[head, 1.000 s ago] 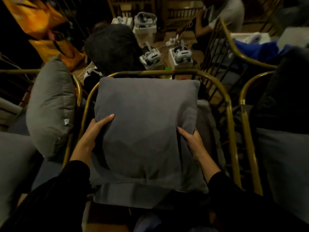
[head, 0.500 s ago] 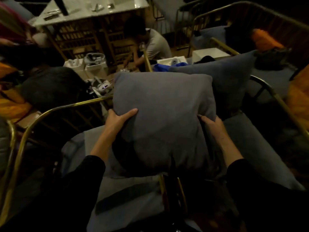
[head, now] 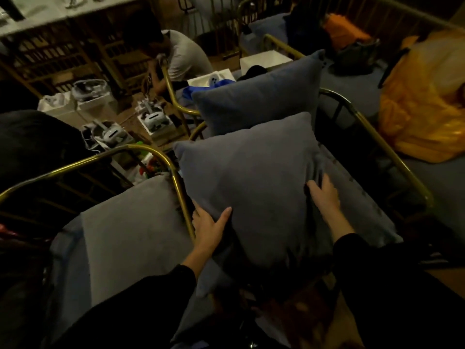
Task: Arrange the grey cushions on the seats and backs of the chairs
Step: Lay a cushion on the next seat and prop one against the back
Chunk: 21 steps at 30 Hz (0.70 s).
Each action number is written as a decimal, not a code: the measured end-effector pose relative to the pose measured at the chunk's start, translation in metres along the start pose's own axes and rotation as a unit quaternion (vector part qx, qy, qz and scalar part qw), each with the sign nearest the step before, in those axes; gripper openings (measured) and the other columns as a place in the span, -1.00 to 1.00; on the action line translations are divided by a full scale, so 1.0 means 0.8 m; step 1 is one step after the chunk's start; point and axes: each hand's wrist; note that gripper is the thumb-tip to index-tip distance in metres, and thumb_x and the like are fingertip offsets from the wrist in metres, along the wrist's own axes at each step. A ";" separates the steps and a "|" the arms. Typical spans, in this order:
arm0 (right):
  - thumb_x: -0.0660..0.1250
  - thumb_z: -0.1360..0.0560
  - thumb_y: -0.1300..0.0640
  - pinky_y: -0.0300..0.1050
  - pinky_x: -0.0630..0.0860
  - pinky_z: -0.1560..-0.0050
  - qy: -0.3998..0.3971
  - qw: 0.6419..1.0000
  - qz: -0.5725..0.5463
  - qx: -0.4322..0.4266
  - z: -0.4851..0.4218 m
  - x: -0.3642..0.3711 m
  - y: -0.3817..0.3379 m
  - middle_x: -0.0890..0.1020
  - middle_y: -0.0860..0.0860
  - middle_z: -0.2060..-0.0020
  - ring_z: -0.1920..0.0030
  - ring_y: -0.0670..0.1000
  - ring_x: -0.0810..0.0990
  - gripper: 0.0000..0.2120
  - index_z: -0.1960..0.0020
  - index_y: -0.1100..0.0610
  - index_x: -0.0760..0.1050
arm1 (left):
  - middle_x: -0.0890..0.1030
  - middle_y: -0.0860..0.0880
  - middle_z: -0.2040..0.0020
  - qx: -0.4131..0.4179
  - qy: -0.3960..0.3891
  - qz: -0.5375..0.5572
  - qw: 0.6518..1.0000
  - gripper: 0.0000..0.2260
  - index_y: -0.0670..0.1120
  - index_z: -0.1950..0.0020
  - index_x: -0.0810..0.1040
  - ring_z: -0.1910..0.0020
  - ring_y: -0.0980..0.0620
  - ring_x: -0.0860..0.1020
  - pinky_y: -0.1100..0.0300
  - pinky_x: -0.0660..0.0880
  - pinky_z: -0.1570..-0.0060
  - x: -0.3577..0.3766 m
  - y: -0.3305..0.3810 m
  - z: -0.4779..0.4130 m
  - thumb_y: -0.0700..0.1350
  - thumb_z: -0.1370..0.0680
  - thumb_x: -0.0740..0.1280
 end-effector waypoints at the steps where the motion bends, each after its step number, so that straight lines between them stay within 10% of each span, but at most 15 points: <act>1: 0.18 -0.56 0.00 0.14 0.20 -0.40 0.015 0.999 0.038 0.000 0.000 0.007 0.002 0.31 0.18 -0.47 -0.44 0.24 0.30 -0.40 -0.54 0.11 0.10 | 0.17 -0.21 -0.55 -0.003 0.013 -0.016 1.000 0.07 -0.10 -0.58 -0.10 -0.48 -0.26 0.22 -0.11 0.19 -0.48 0.002 0.005 0.002 0.40 -0.33 0.35; 6: 0.06 -0.63 0.03 0.23 0.11 -0.43 0.125 0.985 0.118 0.003 0.015 0.047 -0.010 0.23 0.30 -0.47 -0.46 0.30 0.22 -0.44 -0.55 0.21 0.03 | 0.11 -0.30 -0.56 0.026 0.070 -0.114 0.991 -0.18 -0.29 -0.56 -0.05 -0.51 -0.29 0.16 0.00 0.15 -0.46 0.012 0.020 0.015 0.09 -0.54 0.32; 12: 0.08 -0.62 0.08 0.23 -0.01 -0.47 0.182 0.972 0.138 -0.055 0.077 0.131 -0.066 0.11 0.37 -0.50 -0.52 0.33 0.07 -0.45 -0.53 0.28 0.08 | 0.51 -0.20 -0.27 0.048 0.020 -0.092 0.994 -0.48 -0.20 -0.38 0.40 -0.24 -0.13 0.50 0.03 0.46 -0.27 -0.056 -0.010 -0.008 0.00 -0.50 0.41; 16: 0.20 -0.55 0.10 0.25 -0.05 -0.49 0.137 0.959 0.174 -0.179 0.128 0.217 -0.116 0.06 0.36 -0.52 -0.53 0.34 0.00 -0.45 -0.50 0.21 0.20 | 0.63 -0.24 0.02 0.022 0.029 -0.086 0.996 -0.69 -0.26 -0.22 0.52 0.15 -0.02 0.57 0.13 0.54 0.06 -0.145 -0.068 -0.027 -0.27 -0.48 0.38; 21: 0.28 -0.49 0.18 0.15 0.17 -0.46 -0.031 0.925 0.190 -0.326 0.187 0.356 -0.159 0.29 0.27 -0.44 -0.45 0.29 0.24 -0.50 -0.40 0.24 0.32 | 0.57 -0.21 -0.07 -0.073 0.068 -0.103 0.990 -0.67 -0.25 -0.31 0.46 0.00 -0.13 0.58 0.13 0.46 0.09 -0.257 -0.174 -0.051 -0.25 -0.54 0.32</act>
Point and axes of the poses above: each hand's wrist, its own z-axis away from the middle knuckle, its own x-axis out of the palm, y = z × x
